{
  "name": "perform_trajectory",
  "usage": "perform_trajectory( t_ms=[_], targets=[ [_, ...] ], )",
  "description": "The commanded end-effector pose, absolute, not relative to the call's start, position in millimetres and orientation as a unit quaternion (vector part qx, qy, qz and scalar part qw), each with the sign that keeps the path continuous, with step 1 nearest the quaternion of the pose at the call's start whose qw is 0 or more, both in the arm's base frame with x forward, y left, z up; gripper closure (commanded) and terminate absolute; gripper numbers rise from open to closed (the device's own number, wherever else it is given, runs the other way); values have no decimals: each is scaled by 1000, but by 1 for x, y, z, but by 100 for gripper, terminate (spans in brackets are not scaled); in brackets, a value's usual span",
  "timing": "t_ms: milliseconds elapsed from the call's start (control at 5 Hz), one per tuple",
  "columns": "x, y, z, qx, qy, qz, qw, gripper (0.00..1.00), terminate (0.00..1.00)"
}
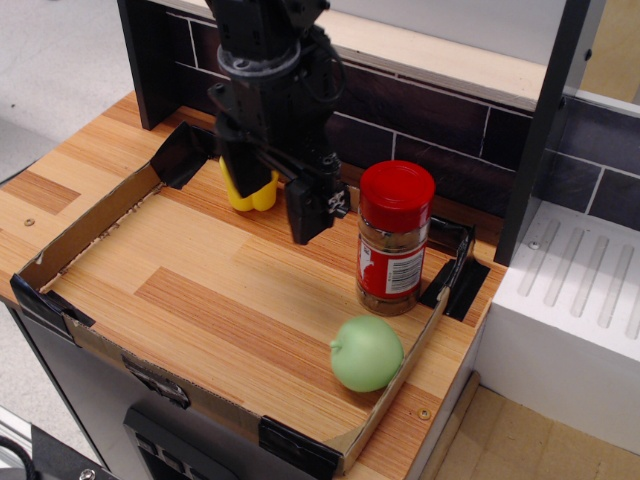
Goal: Topple basil bottle
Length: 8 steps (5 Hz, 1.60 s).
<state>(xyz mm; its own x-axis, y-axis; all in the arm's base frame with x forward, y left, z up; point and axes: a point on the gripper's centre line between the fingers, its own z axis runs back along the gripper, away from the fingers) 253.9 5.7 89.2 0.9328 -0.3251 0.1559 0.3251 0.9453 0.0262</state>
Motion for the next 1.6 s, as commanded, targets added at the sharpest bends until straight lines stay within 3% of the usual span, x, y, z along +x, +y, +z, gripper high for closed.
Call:
perform_trajectory(
  t_ms=[0, 600, 1000, 1400],
  targets=[
    [264, -13, 110, -23, -107, -195, 975, 0, 0],
    [279, -41, 95, -2, -103, -187, 977, 0, 0],
    [287, -52, 101, -2, -98, -178, 979, 0, 0],
    [295, -52, 93, 10, -103, -161, 981, 0, 0]
  ],
)
